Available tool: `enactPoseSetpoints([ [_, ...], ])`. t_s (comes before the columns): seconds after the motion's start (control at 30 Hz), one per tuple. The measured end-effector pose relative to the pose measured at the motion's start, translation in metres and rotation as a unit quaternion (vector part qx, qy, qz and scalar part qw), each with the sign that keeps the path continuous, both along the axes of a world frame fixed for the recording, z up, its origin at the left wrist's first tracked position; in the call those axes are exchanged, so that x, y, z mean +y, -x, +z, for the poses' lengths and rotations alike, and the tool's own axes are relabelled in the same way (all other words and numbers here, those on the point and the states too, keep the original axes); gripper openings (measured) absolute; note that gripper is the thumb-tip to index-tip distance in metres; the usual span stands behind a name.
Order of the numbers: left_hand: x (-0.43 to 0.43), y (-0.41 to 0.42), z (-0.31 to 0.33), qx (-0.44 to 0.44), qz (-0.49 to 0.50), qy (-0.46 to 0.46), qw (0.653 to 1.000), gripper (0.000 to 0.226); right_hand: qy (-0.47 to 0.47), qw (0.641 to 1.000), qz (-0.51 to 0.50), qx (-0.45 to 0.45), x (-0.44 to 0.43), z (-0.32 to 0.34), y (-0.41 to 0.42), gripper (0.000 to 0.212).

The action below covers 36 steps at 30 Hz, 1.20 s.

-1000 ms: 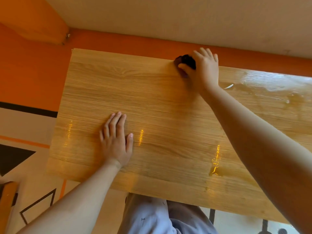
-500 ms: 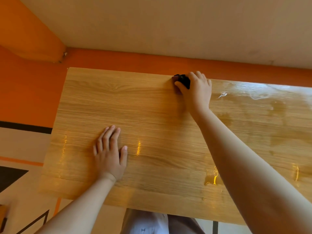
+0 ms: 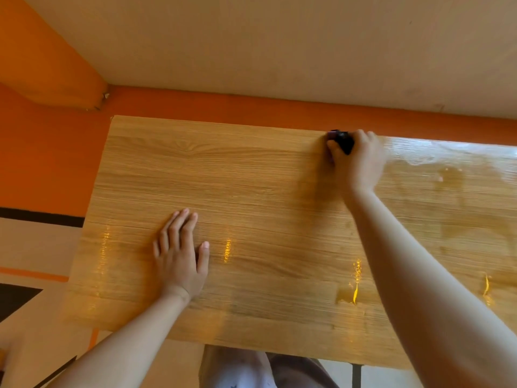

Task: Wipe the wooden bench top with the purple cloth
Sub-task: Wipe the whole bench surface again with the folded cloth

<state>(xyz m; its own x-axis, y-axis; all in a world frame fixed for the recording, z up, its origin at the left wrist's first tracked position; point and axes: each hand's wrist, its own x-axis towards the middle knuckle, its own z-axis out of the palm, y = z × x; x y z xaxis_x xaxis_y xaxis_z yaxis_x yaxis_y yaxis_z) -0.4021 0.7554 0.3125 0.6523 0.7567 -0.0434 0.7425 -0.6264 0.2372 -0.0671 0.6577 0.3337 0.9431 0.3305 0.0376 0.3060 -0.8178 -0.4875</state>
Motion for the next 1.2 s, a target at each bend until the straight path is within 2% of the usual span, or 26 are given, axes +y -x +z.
enactPoseSetpoints([
  [0.17, -0.001, 0.001, 0.000, 0.007, 0.002, 0.000, 1.000, 0.058, -0.014, 0.989, 0.147, -0.006, 0.055, -0.003, 0.073, 0.031],
  [0.33, -0.001, 0.001, 0.001, 0.004, 0.000, -0.001, 1.000, 0.058, -0.023, 0.985, 0.172, -0.023, 0.039, -0.008, 0.081, 0.032],
  [0.47, 0.000, 0.000, 0.000, -0.005, 0.001, 0.001, 1.000, 0.057, -0.029, 0.998, 0.048, -0.024, -0.017, -0.005, 0.028, 0.033],
  [0.57, -0.001, 0.002, -0.001, -0.011, 0.002, 0.003, 1.000, 0.057, 0.003, 0.998, -0.059, -0.027, -0.066, 0.000, -0.012, 0.037],
  [0.73, 0.000, 0.003, -0.001, -0.012, -0.001, 0.004, 1.000, 0.057, 0.025, 0.988, -0.153, 0.000, -0.088, 0.002, -0.018, 0.040],
  [0.8, -0.001, 0.003, -0.001, -0.014, -0.001, 0.007, 1.000, 0.057, 0.015, 0.993, -0.115, 0.010, -0.064, 0.001, 0.007, 0.036],
  [0.9, -0.001, 0.002, -0.001, -0.016, 0.001, 0.005, 1.000, 0.057, -0.007, 1.000, 0.027, 0.008, -0.013, -0.001, 0.067, 0.029],
  [1.0, -0.001, 0.003, 0.000, -0.018, 0.000, 0.006, 1.000, 0.056, -0.023, 0.990, 0.138, 0.004, 0.023, -0.003, 0.124, 0.029],
  [1.1, 0.000, 0.003, 0.000, -0.020, -0.001, 0.005, 1.000, 0.056, -0.032, 0.986, 0.162, -0.024, 0.023, -0.009, 0.136, 0.030],
  [1.2, 0.000, 0.003, -0.001, -0.027, -0.001, 0.002, 1.000, 0.056, -0.041, 0.990, 0.130, -0.030, -0.002, -0.011, 0.114, 0.029],
])
